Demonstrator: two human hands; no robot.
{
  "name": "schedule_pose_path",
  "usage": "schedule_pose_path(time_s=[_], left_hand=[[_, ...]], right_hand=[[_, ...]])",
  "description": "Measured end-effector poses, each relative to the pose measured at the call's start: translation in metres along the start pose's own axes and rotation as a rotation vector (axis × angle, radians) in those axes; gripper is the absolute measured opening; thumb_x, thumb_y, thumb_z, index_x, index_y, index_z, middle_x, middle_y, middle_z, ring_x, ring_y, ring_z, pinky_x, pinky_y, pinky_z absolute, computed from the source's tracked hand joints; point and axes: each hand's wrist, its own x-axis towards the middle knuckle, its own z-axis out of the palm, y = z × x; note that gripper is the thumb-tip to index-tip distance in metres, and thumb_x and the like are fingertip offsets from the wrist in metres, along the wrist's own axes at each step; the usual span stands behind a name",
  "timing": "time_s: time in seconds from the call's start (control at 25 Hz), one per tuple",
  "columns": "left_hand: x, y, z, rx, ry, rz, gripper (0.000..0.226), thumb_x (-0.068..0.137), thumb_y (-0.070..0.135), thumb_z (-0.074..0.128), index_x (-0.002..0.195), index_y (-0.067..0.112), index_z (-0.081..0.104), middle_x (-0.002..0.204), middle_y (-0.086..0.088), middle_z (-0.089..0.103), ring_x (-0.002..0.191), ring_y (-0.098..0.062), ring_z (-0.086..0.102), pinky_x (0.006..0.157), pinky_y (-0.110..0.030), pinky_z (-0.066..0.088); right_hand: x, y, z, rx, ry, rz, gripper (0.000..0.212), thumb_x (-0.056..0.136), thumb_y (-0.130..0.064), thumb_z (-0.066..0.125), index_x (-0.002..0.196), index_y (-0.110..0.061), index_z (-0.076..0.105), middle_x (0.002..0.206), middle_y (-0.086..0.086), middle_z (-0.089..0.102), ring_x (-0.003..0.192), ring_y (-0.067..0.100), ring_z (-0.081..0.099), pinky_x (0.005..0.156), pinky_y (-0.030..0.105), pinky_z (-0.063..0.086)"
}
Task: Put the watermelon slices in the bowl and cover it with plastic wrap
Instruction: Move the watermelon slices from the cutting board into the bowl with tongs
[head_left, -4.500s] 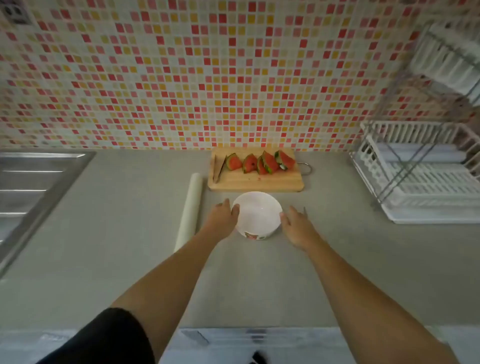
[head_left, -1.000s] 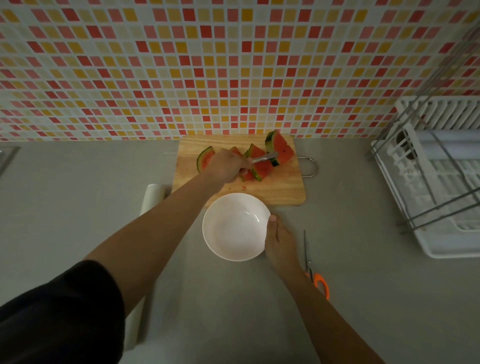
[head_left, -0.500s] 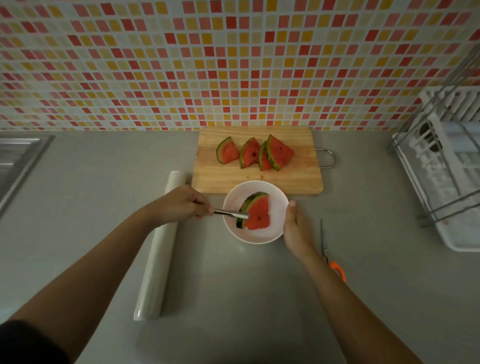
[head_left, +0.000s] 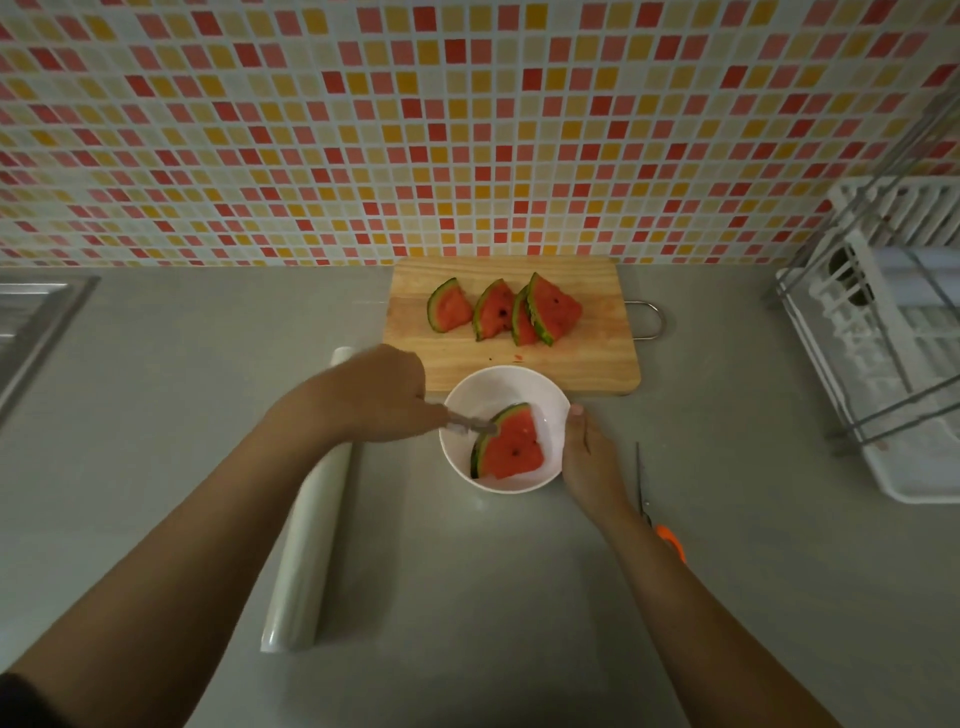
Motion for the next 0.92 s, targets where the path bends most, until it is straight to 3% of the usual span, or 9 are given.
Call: schedule_pose_path(time_s=[0.12,0.2,0.28,0.48,0.72,0.92], left_hand=[[0.026,-0.007,-0.009,-0.250,0.092,-0.059,0.046,0.086,0.051,0.055,0.071,0.011,0.072,0.065,0.000,0.066,0.060,-0.014,0.057,0.054,-0.026,0.039],[0.051,-0.003,0.005,-0.582,0.139,-0.172,0.037,0.086,0.045,0.059,0.076,0.012,0.072,0.065,0.002,0.062,0.055,-0.013,0.049,0.052,-0.025,0.036],[0.072,0.002,0.020,-0.765,0.140,-0.249,0.032,0.085,0.040,0.062,0.079,0.010,0.073,0.062,0.000,0.060,0.047,-0.012,0.043,0.047,-0.023,0.034],[0.108,0.016,0.035,-0.815,0.096,-0.230,0.031,0.082,0.038,0.065,0.075,0.009,0.072,0.054,0.003,0.060,0.041,-0.010,0.039,0.039,-0.021,0.030],[0.120,0.027,0.037,-0.861,0.203,-0.237,0.025,0.082,0.027,0.068,0.078,0.004,0.074,0.058,-0.001,0.059,0.050,-0.013,0.041,0.047,-0.024,0.031],[0.069,-0.003,0.030,-0.940,0.176,-0.058,0.017,0.082,0.024,0.069,0.071,0.012,0.074,0.050,0.009,0.053,0.042,-0.004,0.038,0.041,-0.015,0.031]], right_hand=[[0.000,0.002,0.000,0.011,-0.007,0.024,0.040,0.098,-0.045,0.019,0.093,-0.028,0.056,0.081,-0.015,0.058,0.078,-0.005,0.053,0.064,0.011,0.036],[0.001,0.004,-0.001,0.012,-0.007,0.033,0.046,0.098,-0.044,0.020,0.099,-0.022,0.059,0.087,-0.007,0.062,0.082,0.006,0.057,0.069,0.020,0.039],[0.002,0.004,-0.001,0.006,-0.004,0.028,0.046,0.098,-0.044,0.020,0.100,-0.020,0.059,0.086,-0.005,0.061,0.081,0.007,0.056,0.068,0.022,0.038],[0.005,0.005,0.000,0.008,0.006,0.034,0.048,0.098,-0.044,0.021,0.100,-0.017,0.062,0.085,-0.001,0.064,0.080,0.011,0.059,0.071,0.027,0.039],[0.006,0.006,0.000,0.019,0.011,0.037,0.043,0.098,-0.043,0.022,0.100,-0.022,0.060,0.083,-0.010,0.061,0.080,0.005,0.056,0.074,0.025,0.037],[0.005,0.005,-0.002,0.013,0.005,0.031,0.050,0.098,-0.045,0.019,0.113,-0.019,0.059,0.101,-0.002,0.061,0.096,0.016,0.056,0.081,0.025,0.036]])
